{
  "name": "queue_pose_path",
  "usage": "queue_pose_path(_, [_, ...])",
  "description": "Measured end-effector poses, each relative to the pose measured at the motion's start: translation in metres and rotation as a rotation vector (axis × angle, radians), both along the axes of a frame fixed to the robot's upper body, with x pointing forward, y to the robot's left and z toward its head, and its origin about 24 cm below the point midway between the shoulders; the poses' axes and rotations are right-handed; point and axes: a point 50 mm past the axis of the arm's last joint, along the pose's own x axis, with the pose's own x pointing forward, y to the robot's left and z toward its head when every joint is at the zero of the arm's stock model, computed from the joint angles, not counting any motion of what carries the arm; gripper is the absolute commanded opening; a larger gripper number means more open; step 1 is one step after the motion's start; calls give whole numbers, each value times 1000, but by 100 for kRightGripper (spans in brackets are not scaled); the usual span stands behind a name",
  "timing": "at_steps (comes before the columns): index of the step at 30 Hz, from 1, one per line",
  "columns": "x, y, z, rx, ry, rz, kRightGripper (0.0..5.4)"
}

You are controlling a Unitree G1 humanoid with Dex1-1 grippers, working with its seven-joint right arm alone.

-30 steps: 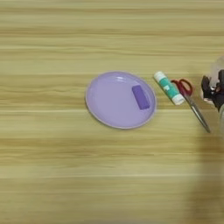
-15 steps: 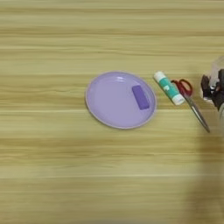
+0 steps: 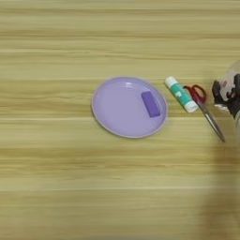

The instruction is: Move the objects on the table

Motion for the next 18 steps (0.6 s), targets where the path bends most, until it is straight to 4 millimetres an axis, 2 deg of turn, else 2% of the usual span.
queue_pose_path(5, [0, 0, 0, -1, 0, 1, 538])
queue_pose_path(18, [2, 1, 6, 4, -28, 7, 538])
